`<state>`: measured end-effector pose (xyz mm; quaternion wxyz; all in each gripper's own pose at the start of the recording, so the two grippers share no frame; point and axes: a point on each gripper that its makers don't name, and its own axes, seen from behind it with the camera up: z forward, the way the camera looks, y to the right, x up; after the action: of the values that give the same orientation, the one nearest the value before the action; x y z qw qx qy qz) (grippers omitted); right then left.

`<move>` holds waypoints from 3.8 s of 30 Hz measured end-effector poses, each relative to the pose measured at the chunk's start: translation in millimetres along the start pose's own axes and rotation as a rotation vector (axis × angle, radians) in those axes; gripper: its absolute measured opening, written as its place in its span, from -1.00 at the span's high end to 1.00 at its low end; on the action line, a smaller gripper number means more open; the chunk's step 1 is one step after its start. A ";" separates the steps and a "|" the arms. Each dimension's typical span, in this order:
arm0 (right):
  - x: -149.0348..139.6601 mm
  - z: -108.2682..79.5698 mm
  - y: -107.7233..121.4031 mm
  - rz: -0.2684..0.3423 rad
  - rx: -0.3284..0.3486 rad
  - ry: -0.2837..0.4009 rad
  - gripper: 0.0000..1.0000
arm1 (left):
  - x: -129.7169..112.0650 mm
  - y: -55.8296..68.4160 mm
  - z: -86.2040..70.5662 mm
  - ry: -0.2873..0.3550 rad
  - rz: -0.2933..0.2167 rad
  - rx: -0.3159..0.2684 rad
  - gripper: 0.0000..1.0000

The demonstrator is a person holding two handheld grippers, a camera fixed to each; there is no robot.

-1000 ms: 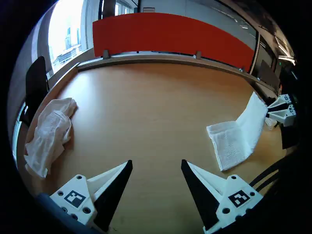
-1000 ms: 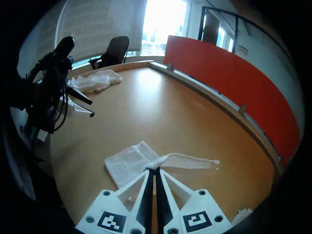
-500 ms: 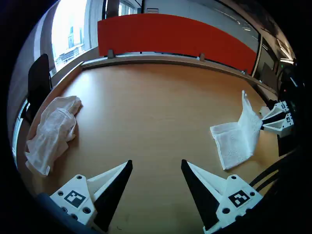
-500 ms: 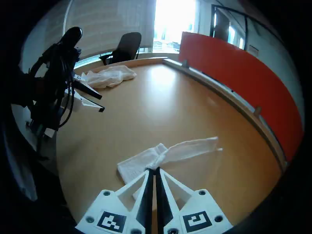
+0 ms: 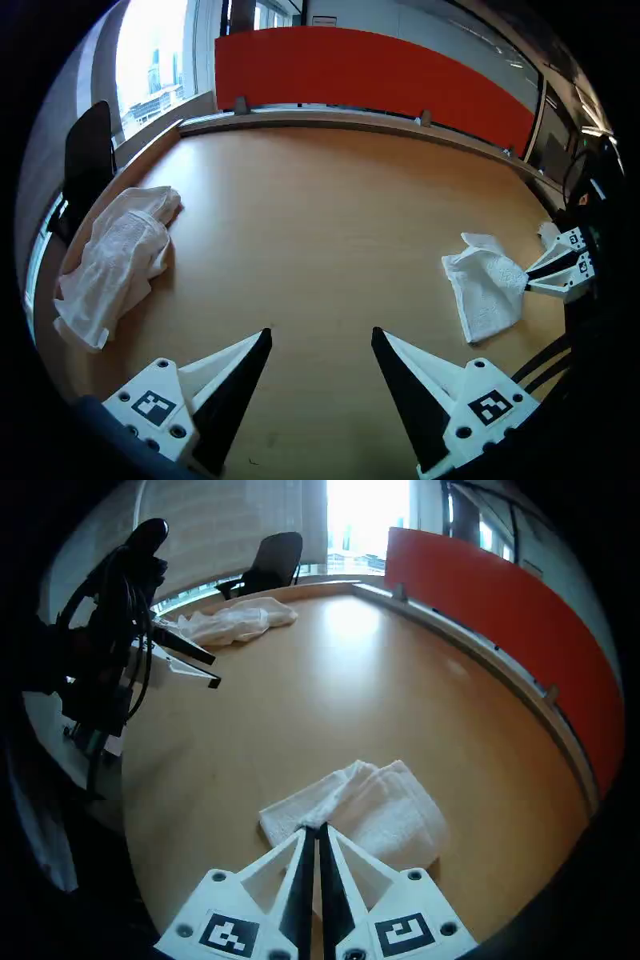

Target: Fold towel

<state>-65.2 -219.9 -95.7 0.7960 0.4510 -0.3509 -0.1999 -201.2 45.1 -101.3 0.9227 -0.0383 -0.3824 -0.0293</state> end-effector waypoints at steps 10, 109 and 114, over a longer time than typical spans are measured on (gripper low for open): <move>-5.2 1.5 -2.5 0.002 0.005 -0.025 0.42 | 3.0 -0.3 2.3 0.003 0.003 -0.003 -0.85; -119.0 -17.2 3.4 0.120 -0.077 -0.190 0.37 | 4.8 10.5 -3.5 0.013 0.009 -0.009 -0.85; -118.8 -17.7 3.0 0.131 -0.079 -0.184 0.81 | 4.9 10.1 -3.1 0.012 0.007 -0.009 -0.85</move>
<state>-132.2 -132.8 -144.2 0.7889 0.3753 -0.4429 -0.2015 -194.7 54.8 -100.5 0.9250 -0.0436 -0.3764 -0.0281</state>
